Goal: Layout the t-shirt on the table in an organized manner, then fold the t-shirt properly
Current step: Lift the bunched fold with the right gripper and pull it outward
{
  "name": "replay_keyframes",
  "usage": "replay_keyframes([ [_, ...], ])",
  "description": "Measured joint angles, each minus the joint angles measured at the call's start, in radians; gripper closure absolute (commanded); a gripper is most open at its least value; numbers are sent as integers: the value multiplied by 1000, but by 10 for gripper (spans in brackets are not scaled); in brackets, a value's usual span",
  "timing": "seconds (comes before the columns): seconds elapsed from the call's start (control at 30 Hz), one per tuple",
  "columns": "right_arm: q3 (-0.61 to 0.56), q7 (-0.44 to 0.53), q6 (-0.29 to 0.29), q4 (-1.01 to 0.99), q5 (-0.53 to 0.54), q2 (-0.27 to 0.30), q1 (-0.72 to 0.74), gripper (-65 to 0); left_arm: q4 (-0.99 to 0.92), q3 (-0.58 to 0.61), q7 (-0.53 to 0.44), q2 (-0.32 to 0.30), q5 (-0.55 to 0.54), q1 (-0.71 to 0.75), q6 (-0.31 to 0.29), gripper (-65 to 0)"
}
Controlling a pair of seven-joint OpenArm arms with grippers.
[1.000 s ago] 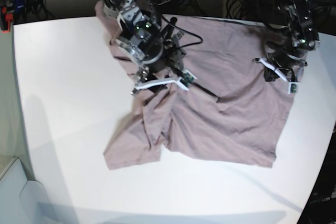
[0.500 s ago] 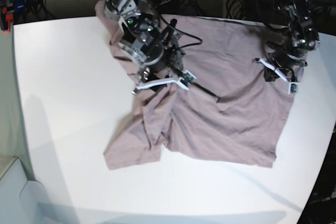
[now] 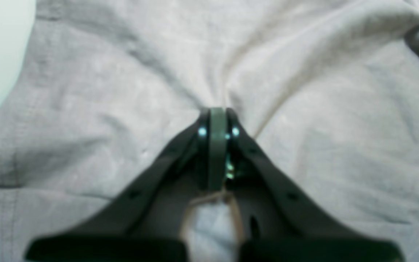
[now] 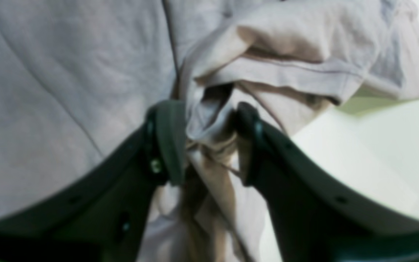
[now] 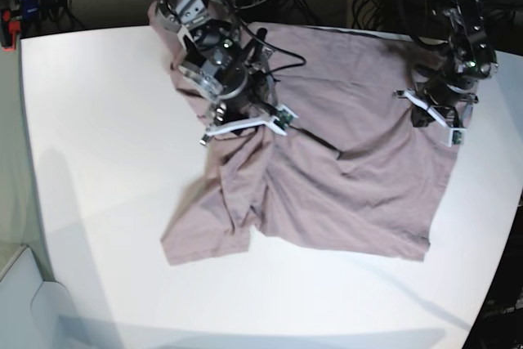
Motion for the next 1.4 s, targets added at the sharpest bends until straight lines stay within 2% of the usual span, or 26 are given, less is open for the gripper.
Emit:
replay_keyframes([
  [0.27, 0, -2, 0, -8, 0, 27, 11, -110, -5, 0, -1, 0, 0, -9, 0, -1],
  [0.5, 0, -5, 0, -8, -1, 27, 11, -110, -37, -6, -16, 0, -10, -24, 0, -1],
  [0.67, 0, -14, 0, 16, -1, 27, 2, -190, -49, -6, -17, -2, -5, -39, 0, -1],
  [0.83, 0, -80, 0, 112, -1, 27, 2, -285, -50, -6, -18, -5, -5, -39, 0, -1],
  [0.97, 0, -95, 0, 122, -1, 28, 9, -302, -50, -6, -18, -6, -5, -39, 0, -1],
  [1.1, -1, -97, 0, 122, -1, 48, 11, -302, -51, -6, -7, -6, 0, -47, 0, -1],
  [1.4, -1, -82, 0, 97, 0, 50, 14, -298, -53, -6, -10, -6, 0, -49, 0, -1],
])
